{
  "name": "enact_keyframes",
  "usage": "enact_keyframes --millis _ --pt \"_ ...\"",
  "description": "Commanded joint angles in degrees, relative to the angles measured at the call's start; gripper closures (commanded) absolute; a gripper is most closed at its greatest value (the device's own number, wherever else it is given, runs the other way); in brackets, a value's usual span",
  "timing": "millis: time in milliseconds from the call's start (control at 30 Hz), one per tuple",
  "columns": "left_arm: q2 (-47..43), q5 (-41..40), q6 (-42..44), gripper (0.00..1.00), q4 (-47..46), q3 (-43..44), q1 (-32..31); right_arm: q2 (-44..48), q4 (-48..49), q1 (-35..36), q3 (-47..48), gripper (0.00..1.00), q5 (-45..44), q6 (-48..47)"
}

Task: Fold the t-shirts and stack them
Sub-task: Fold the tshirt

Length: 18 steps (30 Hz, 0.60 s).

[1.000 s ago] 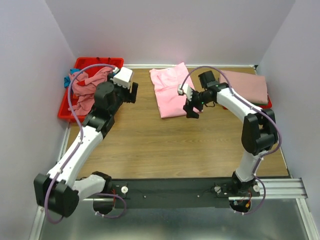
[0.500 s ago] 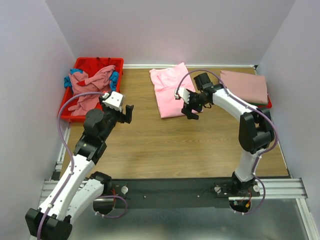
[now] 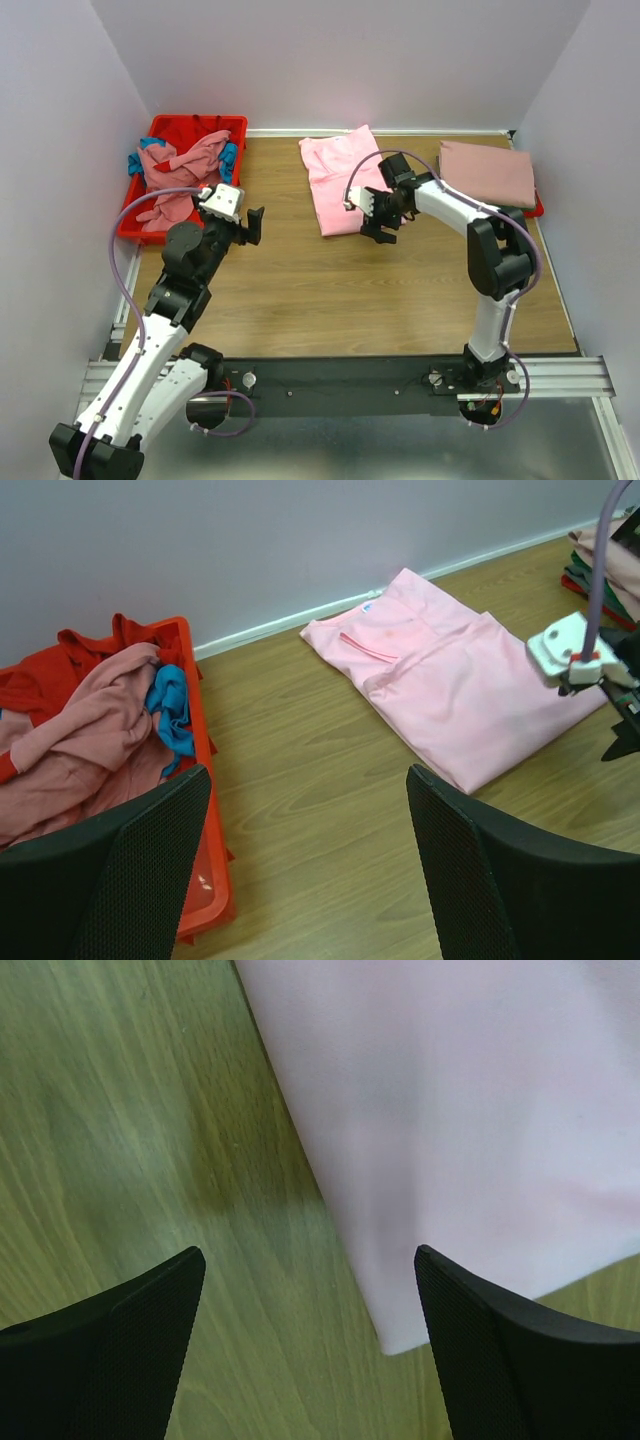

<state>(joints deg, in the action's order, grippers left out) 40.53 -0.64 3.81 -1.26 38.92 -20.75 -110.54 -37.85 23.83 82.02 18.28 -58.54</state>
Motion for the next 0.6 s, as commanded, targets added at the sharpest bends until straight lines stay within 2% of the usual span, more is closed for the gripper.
enact_keyframes --millis 0,133,300,400,433,567 --pt "-1.77 -0.24 0.05 0.13 -2.43 -0.42 -0.16 -4.76 1.28 2.00 3.14 0.10 -4.30 -0.34" --pt "-2.04 -0.06 0.23 0.13 -2.61 -0.60 -0.16 -8.72 1.55 2.97 7.71 0.13 -6.85 1.67" --pt "-2.65 0.38 0.40 0.13 -3.14 -0.94 -0.08 -11.62 2.16 3.76 8.68 0.19 -8.44 2.47" --pt "-2.65 2.03 0.49 0.13 -3.40 -1.04 -0.16 -12.33 2.25 4.38 8.60 0.28 -9.14 2.91" --pt "-2.65 2.22 0.49 0.12 -3.40 -1.04 -0.16 -12.76 2.25 4.64 8.60 0.36 -9.40 3.26" --pt "-3.44 5.12 0.84 0.12 -4.45 -1.30 -0.16 -11.54 2.16 6.13 6.06 0.51 -9.59 3.70"
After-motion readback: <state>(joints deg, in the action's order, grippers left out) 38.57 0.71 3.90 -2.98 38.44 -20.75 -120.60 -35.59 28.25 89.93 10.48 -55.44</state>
